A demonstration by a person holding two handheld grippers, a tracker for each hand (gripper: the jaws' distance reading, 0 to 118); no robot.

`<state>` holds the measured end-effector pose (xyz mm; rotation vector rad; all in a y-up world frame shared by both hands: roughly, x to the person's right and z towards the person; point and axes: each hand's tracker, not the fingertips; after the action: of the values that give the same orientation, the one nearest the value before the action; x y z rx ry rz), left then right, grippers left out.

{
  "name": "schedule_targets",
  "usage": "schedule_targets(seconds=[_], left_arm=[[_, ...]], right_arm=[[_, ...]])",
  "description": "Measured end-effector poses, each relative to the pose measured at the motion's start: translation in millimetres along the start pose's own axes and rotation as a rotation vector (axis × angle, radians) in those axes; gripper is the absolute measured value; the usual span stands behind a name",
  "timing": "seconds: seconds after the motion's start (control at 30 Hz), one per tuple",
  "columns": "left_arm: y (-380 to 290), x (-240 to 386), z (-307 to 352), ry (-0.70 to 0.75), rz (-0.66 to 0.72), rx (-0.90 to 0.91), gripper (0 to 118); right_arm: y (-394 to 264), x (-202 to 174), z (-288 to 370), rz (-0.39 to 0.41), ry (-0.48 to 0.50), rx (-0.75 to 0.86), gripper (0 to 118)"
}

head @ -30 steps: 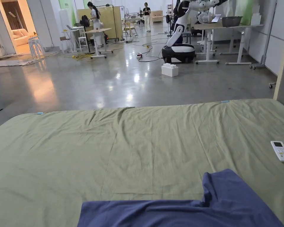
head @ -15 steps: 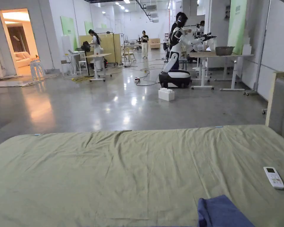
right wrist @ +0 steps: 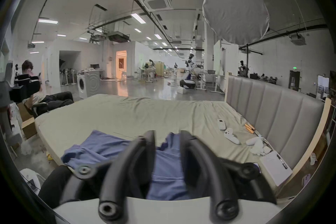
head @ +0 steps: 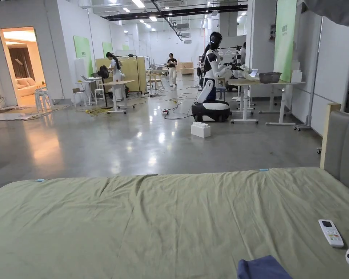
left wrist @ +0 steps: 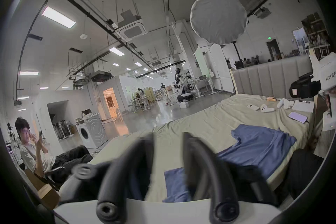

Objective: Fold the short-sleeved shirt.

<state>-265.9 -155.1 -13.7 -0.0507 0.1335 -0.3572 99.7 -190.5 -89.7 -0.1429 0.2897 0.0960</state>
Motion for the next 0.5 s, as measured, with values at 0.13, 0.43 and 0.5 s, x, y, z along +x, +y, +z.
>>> schedule_targets(seconds=[0.13, 0.43, 0.5], left_arm=[[4, 1, 10, -0.088, 0.105, 0.008, 0], [4, -6, -1, -0.109, 0.178, -0.033, 0], [1, -7, -5, -0.132, 0.169, -0.051, 0]], right_arm=[[0, -13, 3, 0.013, 0.008, 0.029, 0], [4, -9, -3, -0.041, 0.023, 0.006, 0], [3, -8, -4, -0.046, 0.022, 0.002, 0]])
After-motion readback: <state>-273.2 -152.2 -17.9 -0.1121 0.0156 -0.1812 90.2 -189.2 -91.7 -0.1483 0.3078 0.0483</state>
